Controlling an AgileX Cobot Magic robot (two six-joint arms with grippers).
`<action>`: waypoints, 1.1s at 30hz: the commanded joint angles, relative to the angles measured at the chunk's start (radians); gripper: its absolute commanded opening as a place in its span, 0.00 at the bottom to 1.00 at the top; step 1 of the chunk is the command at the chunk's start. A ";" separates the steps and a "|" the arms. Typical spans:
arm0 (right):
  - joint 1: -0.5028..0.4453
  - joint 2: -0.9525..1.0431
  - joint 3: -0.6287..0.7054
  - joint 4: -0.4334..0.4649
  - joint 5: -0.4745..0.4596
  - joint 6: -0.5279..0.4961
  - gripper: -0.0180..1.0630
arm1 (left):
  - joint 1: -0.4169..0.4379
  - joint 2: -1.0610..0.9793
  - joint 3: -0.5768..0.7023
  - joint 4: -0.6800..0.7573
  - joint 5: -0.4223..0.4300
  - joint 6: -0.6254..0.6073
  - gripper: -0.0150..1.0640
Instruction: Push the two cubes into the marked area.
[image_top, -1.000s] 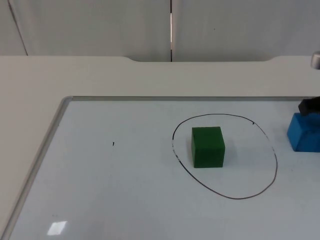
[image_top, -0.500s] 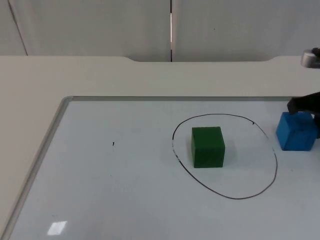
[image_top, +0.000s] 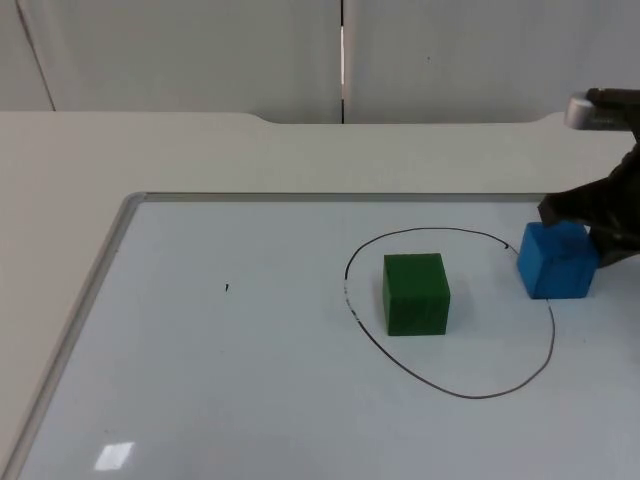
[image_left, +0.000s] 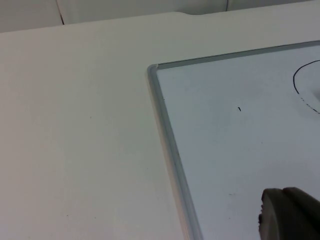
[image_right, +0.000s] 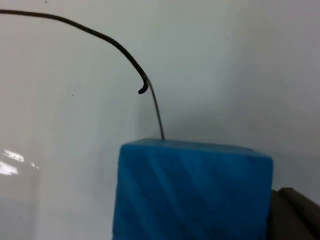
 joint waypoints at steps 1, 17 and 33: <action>0.005 -0.004 0.002 0.003 -0.014 -0.002 0.02 | 0.001 -0.005 0.004 0.003 0.003 0.001 0.01; 0.086 -0.004 0.002 0.031 -0.117 -0.002 0.02 | 0.001 -0.005 0.004 0.003 0.003 0.001 0.01; 0.100 -0.004 0.002 0.041 -0.132 0.005 0.02 | 0.001 -0.005 0.004 0.003 0.003 0.001 0.01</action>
